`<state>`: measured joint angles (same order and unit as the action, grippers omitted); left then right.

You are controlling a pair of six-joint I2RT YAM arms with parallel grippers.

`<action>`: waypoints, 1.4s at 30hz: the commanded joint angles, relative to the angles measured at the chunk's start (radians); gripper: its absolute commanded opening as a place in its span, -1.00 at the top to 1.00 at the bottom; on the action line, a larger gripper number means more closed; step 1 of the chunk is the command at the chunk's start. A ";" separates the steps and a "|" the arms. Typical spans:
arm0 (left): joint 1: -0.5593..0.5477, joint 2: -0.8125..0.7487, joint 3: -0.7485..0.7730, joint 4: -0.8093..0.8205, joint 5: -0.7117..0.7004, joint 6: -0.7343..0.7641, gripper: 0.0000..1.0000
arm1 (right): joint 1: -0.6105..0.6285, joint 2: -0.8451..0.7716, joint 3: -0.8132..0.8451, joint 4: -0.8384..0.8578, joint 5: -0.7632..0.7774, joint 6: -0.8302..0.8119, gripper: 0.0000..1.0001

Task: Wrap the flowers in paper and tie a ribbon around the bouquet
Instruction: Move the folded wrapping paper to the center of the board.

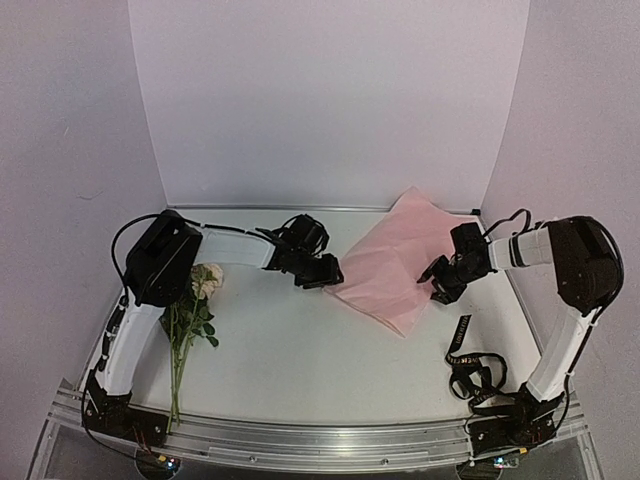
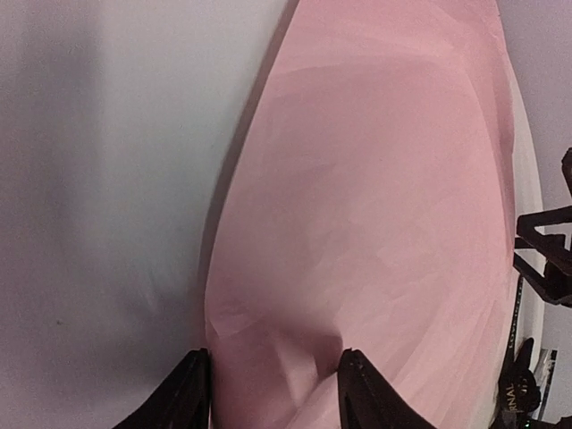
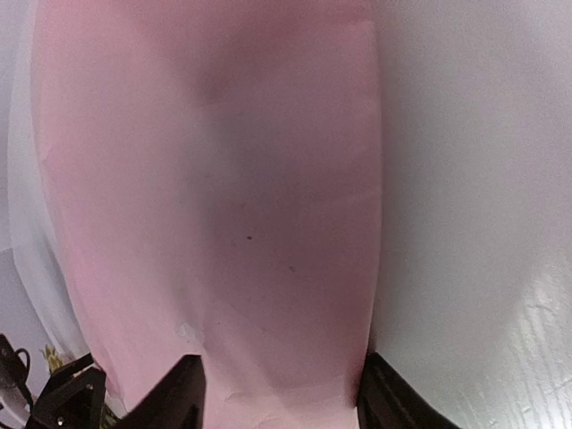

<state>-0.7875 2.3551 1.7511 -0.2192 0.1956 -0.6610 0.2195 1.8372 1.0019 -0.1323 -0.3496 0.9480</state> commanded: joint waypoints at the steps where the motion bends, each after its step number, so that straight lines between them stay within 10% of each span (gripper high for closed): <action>1: -0.007 -0.119 -0.128 0.007 -0.005 -0.048 0.15 | 0.012 0.049 0.002 -0.016 -0.085 0.023 0.19; 9: -0.007 -0.320 -0.305 0.016 -0.048 -0.113 0.63 | 0.089 0.033 0.006 -0.050 -0.150 0.018 0.82; 15: -0.009 -0.459 -0.393 -0.033 -0.070 -0.123 0.99 | 0.208 0.004 0.014 -0.110 -0.118 -0.016 0.84; 27: -0.130 -0.908 -0.741 -0.132 -0.253 -0.058 1.00 | 0.432 0.027 0.188 -0.294 -0.061 -0.140 0.76; 42: -0.181 -1.082 -0.846 -0.136 -0.259 -0.061 1.00 | 0.566 -0.116 0.248 -0.528 0.224 -0.343 -0.62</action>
<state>-0.9661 1.2538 0.9007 -0.3623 -0.0786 -0.7047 0.7463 1.8614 1.2555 -0.5386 -0.3146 0.7236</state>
